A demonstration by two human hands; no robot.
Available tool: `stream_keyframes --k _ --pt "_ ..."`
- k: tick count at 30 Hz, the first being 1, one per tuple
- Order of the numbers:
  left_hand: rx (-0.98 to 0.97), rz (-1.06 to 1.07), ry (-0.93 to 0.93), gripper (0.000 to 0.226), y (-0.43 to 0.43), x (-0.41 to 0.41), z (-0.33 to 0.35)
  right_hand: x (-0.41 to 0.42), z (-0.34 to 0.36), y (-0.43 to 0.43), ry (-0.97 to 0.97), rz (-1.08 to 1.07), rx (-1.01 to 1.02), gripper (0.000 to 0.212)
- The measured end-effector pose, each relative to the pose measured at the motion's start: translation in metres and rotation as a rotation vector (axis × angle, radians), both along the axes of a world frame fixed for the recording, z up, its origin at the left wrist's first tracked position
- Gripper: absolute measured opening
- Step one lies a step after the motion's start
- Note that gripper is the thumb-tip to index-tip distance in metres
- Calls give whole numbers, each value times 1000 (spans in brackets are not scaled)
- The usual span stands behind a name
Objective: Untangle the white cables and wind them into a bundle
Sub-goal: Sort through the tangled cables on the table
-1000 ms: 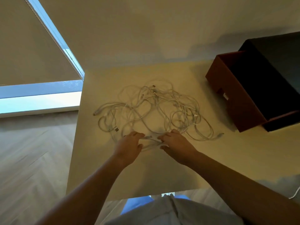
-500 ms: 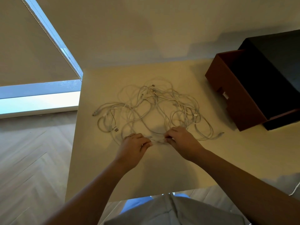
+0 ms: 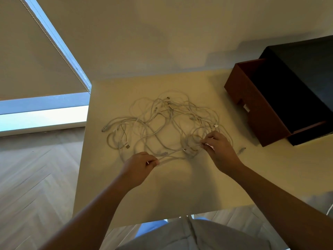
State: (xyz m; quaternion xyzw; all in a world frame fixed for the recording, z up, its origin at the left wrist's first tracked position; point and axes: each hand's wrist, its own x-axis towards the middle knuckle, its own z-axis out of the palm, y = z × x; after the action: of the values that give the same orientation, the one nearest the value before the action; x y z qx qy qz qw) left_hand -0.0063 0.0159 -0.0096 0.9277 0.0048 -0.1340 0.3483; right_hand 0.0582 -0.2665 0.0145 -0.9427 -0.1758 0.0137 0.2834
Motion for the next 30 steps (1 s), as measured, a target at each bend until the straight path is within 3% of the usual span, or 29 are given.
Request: stream_keyframes --k 7,13,17,20,24,26,30 --pt "21 3 15 14 -4 5 6 4 12 -10 -39 -24 -16 12" --pt "57 -42 74 24 -7 4 11 8 26 -4 -46 -126 116 4" --pt "34 -18 47 29 -6 3 12 11 27 -9 -109 -132 29 4" --pt "18 -23 -23 27 -12 5 17 8 26 -1 -99 -30 -41 19" --pt "-54 -61 -90 24 -29 8 30 -10 27 33 61 264 -141 37" --pt "-81 -58 -132 24 -35 9 35 -14 28 47 62 317 -154 34" --pt "-100 -68 -147 21 -33 10 37 -8 37 48 90 257 22 17"
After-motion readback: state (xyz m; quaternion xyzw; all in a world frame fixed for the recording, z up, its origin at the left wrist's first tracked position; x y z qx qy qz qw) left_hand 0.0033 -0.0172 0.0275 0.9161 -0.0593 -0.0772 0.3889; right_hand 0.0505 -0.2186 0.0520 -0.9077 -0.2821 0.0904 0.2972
